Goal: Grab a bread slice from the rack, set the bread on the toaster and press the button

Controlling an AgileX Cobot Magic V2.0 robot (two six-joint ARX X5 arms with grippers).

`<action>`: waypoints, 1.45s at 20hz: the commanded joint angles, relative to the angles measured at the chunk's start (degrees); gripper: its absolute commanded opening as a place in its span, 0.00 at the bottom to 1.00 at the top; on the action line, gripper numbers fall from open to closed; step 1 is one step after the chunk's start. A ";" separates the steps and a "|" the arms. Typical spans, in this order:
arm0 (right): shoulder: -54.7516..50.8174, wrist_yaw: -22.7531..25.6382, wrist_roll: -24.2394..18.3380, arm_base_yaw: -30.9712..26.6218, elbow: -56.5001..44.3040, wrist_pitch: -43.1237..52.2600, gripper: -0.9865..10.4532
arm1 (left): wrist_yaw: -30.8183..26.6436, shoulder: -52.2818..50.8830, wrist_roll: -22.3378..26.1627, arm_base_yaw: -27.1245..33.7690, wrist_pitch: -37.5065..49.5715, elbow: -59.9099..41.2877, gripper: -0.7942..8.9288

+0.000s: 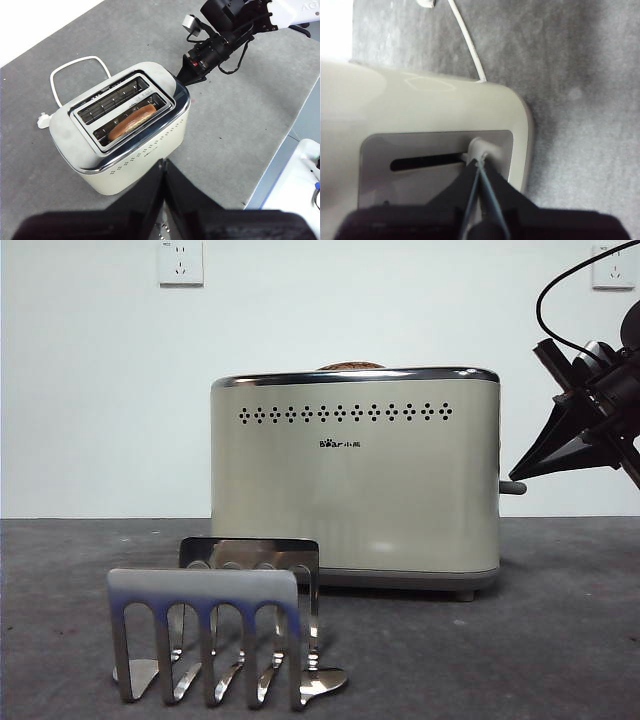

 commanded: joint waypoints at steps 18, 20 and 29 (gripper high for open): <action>6.19 7.93 -4.59 1.60 -0.81 -4.15 0.08 | -0.13 0.79 -0.33 0.09 0.24 -0.11 0.08; 6.51 8.00 -4.57 1.60 -0.81 -4.57 0.08 | -0.15 0.79 -0.33 0.09 0.24 -0.11 0.08; 6.69 9.20 -5.38 1.62 -0.81 -5.81 0.08 | -0.13 0.79 -0.35 0.09 0.24 -0.11 0.08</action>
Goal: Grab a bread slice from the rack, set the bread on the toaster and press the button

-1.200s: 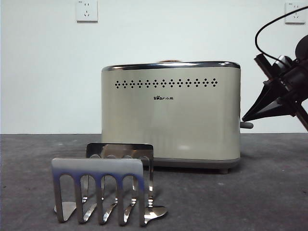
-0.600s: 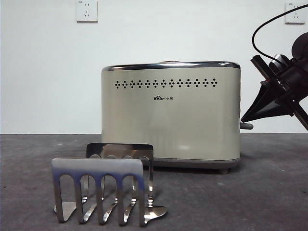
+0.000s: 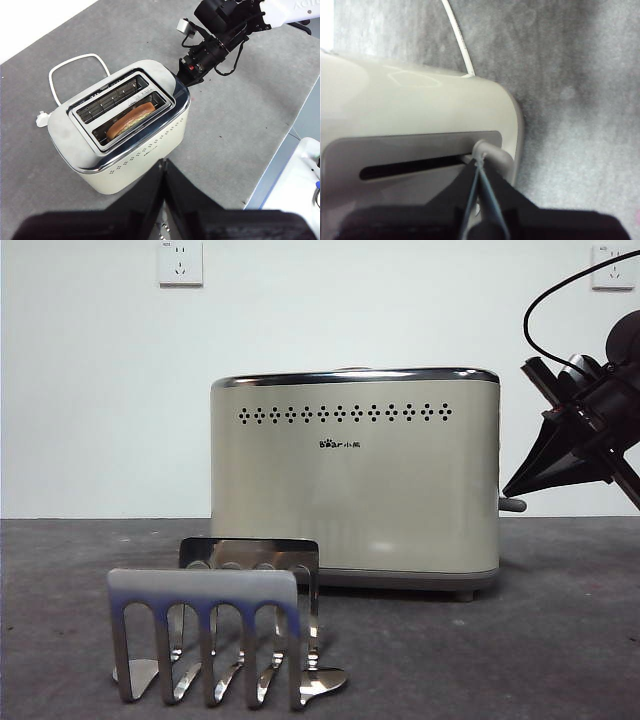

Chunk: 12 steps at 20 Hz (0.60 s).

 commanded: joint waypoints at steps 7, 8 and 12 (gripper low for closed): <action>3.02 5.11 -0.79 0.22 -1.60 -1.99 0.08 | -0.15 0.13 -0.31 0.09 0.26 -0.11 0.08; 2.78 5.11 -0.79 0.22 -0.98 -2.19 0.08 | -0.15 0.13 -0.31 0.09 0.26 -0.11 0.08; 1.31 4.92 -0.90 0.22 2.25 -5.07 0.08 | -0.15 0.13 -0.31 0.09 0.26 -0.11 0.08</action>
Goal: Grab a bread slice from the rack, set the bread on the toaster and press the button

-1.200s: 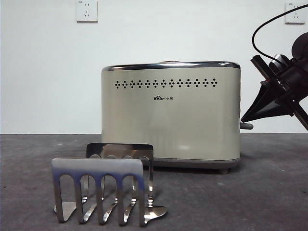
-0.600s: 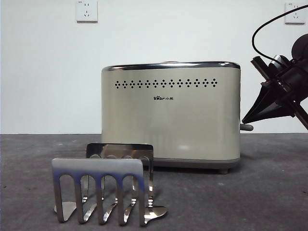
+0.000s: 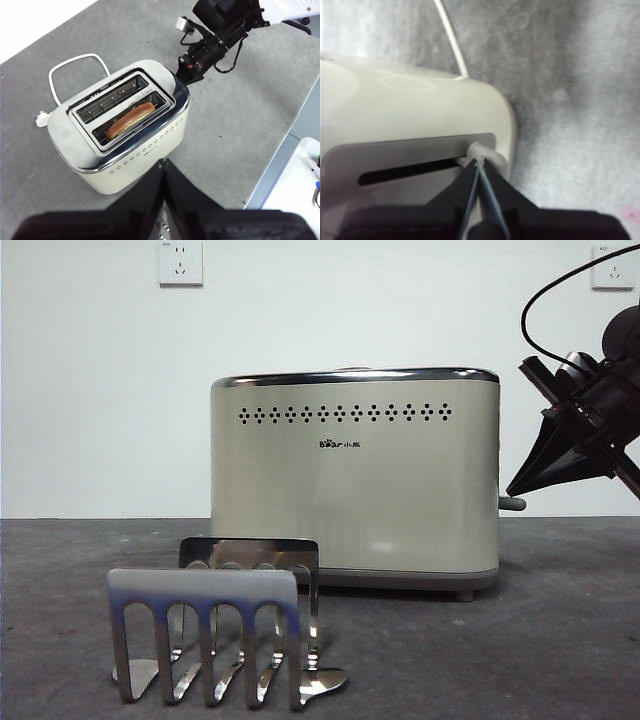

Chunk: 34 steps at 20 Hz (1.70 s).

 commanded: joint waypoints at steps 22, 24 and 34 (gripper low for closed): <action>-32.74 3.98 -2.51 0.48 0.76 -9.77 0.08 | -0.11 0.24 -0.31 0.09 0.24 -0.09 0.08; -38.84 9.57 -3.04 0.48 2.58 -12.68 0.08 | -0.13 0.24 -0.31 0.09 0.26 -0.09 0.08; -47.17 35.76 -3.06 0.46 19.74 -27.69 0.09 | -0.13 0.24 -0.31 1.38 0.24 -0.09 0.08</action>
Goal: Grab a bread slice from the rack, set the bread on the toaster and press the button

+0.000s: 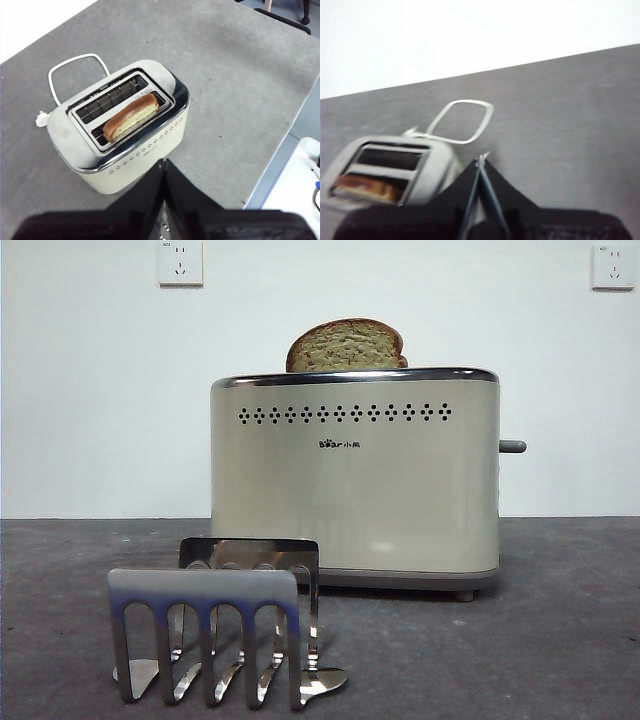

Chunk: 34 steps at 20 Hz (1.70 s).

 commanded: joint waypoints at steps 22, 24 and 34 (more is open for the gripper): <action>13.68 6.91 -0.52 0.09 7.52 -21.11 0.09 | -0.13 -13.03 7.32 28.06 11.21 -25.07 0.08; 16.33 6.91 -0.52 0.09 7.52 -20.96 0.09 | 0.04 -24.41 7.19 34.38 30.05 -46.82 0.08; 25.66 6.91 -0.52 0.09 7.52 -17.97 0.09 | -2.08 -74.12 -7.37 47.74 71.38 -113.98 0.08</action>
